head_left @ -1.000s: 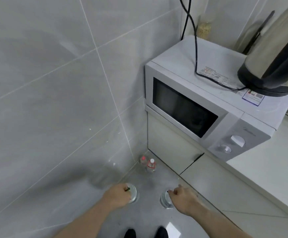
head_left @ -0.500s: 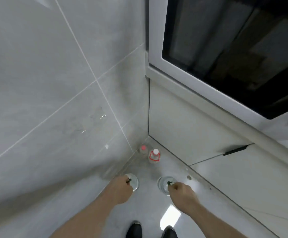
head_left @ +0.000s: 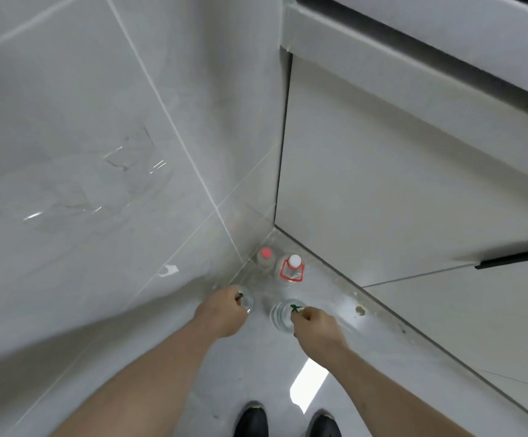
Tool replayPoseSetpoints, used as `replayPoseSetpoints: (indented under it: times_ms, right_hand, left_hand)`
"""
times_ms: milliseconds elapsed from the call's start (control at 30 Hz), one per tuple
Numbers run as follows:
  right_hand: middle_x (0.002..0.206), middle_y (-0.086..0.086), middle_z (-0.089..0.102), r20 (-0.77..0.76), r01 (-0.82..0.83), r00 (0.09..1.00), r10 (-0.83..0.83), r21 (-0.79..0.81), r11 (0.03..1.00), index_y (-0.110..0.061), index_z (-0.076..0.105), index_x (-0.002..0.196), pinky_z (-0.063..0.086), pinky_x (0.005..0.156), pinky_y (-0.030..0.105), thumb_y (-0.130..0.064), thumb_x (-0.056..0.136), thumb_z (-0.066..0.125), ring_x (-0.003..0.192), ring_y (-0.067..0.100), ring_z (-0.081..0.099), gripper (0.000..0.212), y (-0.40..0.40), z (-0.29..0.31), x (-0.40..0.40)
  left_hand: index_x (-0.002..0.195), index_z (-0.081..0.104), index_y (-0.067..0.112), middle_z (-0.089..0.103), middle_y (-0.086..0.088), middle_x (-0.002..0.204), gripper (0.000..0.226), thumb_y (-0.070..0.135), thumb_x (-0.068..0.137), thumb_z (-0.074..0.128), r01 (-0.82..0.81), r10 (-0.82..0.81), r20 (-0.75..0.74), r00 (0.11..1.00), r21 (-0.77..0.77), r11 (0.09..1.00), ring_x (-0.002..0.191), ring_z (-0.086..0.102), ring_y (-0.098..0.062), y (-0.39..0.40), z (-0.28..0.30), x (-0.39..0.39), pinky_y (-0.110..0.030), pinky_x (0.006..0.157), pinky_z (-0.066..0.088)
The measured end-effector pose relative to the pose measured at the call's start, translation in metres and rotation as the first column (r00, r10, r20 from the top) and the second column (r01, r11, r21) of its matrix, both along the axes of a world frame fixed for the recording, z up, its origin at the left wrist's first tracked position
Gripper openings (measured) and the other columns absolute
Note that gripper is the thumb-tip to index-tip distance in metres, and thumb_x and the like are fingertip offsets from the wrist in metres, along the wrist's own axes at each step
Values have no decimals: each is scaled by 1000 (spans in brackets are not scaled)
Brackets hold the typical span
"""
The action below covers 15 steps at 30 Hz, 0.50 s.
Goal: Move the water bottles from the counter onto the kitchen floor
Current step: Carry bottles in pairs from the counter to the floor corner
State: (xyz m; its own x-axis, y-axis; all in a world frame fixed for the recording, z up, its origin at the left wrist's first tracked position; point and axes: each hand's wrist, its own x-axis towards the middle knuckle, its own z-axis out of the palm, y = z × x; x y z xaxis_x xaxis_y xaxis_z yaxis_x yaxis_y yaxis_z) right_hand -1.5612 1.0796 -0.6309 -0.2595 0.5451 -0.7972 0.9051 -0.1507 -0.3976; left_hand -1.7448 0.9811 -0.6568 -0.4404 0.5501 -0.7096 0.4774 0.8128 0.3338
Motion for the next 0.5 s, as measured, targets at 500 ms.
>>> replayPoseSetpoints:
  times_ms: [500]
  right_hand:
    - [83,6,62,-18,108,993,-113,-190,976,-8,67,92,49,67,35,-23,82,50,73,23,55,24,-4,-51,-32]
  left_hand:
    - [65,38,19,48,2,68,19,11,80,47,39,-40,25,999,51,998,69,46,-24,30,-26,-15,-31,56,30]
